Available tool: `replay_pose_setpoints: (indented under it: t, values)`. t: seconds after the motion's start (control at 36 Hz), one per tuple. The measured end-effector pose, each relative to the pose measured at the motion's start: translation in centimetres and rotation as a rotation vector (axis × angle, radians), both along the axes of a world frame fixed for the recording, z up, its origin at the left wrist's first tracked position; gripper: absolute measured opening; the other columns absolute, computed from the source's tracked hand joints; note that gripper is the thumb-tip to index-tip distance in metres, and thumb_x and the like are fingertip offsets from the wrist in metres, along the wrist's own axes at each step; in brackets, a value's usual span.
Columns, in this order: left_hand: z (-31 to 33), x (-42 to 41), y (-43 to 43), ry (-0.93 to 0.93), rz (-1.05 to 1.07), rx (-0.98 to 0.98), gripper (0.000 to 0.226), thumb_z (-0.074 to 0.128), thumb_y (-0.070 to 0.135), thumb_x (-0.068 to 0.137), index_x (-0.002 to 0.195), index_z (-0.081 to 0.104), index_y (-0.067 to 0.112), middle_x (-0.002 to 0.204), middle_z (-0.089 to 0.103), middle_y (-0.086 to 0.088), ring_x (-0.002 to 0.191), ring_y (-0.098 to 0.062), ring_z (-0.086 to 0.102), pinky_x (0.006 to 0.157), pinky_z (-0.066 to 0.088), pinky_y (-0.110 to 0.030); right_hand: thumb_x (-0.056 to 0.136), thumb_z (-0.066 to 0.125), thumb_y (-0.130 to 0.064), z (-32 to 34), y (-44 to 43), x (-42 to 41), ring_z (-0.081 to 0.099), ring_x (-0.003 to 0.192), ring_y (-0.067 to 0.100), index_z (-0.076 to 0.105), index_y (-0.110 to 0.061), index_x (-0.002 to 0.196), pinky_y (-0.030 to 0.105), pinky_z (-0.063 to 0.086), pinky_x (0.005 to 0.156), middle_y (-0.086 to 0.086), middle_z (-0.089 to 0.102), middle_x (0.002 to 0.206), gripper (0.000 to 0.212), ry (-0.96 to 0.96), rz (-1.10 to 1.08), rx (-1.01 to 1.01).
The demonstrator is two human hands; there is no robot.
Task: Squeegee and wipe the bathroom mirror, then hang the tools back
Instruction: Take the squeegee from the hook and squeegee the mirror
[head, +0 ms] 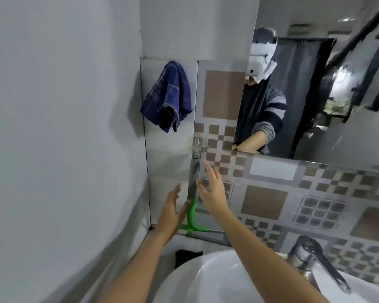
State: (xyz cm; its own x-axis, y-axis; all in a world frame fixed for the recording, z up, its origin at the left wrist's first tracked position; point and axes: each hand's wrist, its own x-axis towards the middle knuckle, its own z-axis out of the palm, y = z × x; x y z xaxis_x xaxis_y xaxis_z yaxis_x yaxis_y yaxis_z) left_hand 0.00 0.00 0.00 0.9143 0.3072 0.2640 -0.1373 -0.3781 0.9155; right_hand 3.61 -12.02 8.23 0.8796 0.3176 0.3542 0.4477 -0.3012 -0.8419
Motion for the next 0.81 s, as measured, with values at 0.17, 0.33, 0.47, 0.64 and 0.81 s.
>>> replay_pose_setpoints:
  t: [0.17,0.33,0.47,0.64,0.81]
  values:
    - [-2.5,0.2,-0.1,0.045,-0.070,-0.051,0.058,0.053,0.030,0.091,0.141,0.024,0.035,0.130,0.041,0.007,0.118,-0.006,0.042,0.097,0.034,-0.023,0.092,0.052,-0.008,-3.0,2.3,0.7,0.028,0.139,0.014,0.020,-0.032,0.145,0.035,0.029,0.113,-0.010,0.028,0.149,0.066,0.069,0.009,0.173]
    - [-3.3,0.8,-0.3,0.052,-0.117,-0.067,0.050,0.050,0.026,0.094,0.139,0.031,0.035,0.106,0.059,0.009,0.093,-0.002,0.060,0.076,0.050,-0.014,0.090,0.054,-0.001,-3.9,2.9,1.3,0.031,0.138,0.015,0.018,-0.046,0.136,0.034,0.033,0.111,-0.008,0.030,0.150,0.074,0.036,-0.024,0.233]
    - [-3.1,0.6,-0.7,0.037,-0.120,-0.066,0.045,0.049,0.026,0.094,0.133,0.033,0.043,0.104,0.060,0.012,0.092,-0.001,0.060,0.073,0.049,-0.011,0.089,0.053,0.002,-3.7,3.0,1.0,0.033,0.137,0.017,0.022,-0.047,0.135,0.037,0.037,0.109,-0.001,0.033,0.150,0.074,0.045,-0.053,0.272]
    - [-2.2,-0.8,-0.8,0.022,-0.124,-0.024,0.045,0.048,0.030,0.094,0.131,0.030,0.048,0.104,0.060,0.011,0.093,-0.002,0.060,0.075,0.049,-0.011,0.089,0.054,0.002,-3.0,2.9,-0.2,0.035,0.136,0.019,0.022,-0.049,0.133,0.045,0.039,0.107,0.000,0.035,0.148,0.075,0.026,-0.070,0.270]
    - [0.4,-2.7,-1.0,-0.049,-0.100,0.011,0.042,0.048,0.039,0.091,0.124,0.028,0.056,0.108,0.056,0.013,0.097,0.001,0.057,0.074,0.049,-0.011,0.087,0.054,0.004,-0.7,2.6,-2.1,0.043,0.127,0.022,0.027,-0.049,0.131,0.049,0.050,0.094,0.003,0.041,0.142,0.075,-0.012,-0.060,0.344]
